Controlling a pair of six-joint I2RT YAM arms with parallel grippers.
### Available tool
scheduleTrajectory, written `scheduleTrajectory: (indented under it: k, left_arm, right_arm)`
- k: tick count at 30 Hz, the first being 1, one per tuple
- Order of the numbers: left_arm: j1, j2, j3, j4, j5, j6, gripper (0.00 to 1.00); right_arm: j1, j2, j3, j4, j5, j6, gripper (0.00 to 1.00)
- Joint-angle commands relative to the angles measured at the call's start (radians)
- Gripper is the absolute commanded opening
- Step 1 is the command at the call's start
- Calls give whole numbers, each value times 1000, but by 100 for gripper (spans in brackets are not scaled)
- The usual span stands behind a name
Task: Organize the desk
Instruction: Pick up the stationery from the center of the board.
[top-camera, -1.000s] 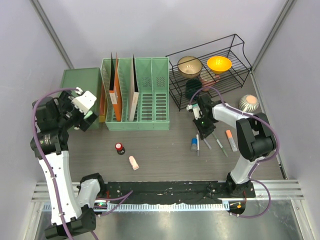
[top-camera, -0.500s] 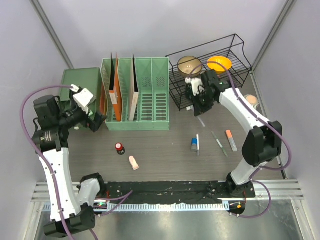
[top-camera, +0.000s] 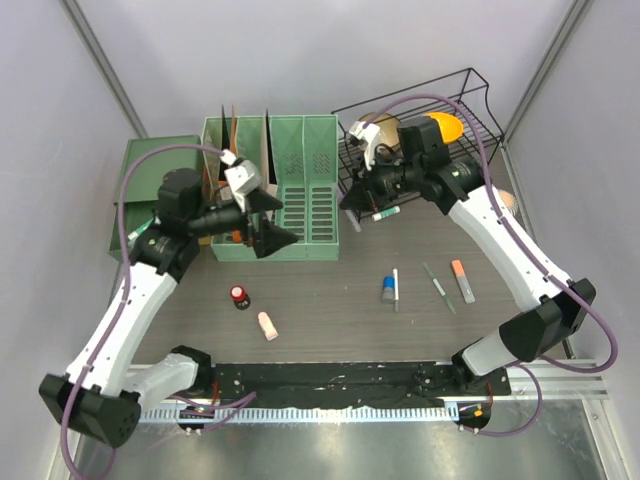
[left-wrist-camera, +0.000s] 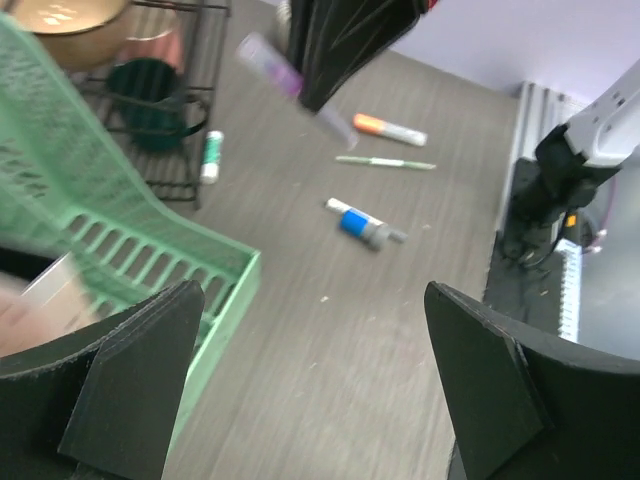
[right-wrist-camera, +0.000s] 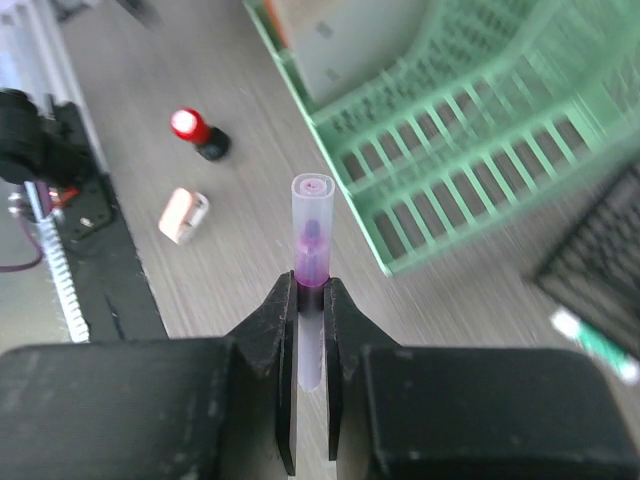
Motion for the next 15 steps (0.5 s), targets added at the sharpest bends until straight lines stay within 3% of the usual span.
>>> scheduleTrajectory:
  k: [1, 7, 15]
  left_arm:
    - [-113, 80, 59, 214, -109, -184, 97]
    - [-162, 129, 33, 375, -118, -212, 97]
    - [-171, 128, 58, 394, -140, -195, 95]
  right_arm:
    - [79, -46, -4, 207, -93, 86, 1]
    - [140, -53, -31, 299, -115, 126, 1]
    - [179, -72, -75, 312, -118, 123, 1]
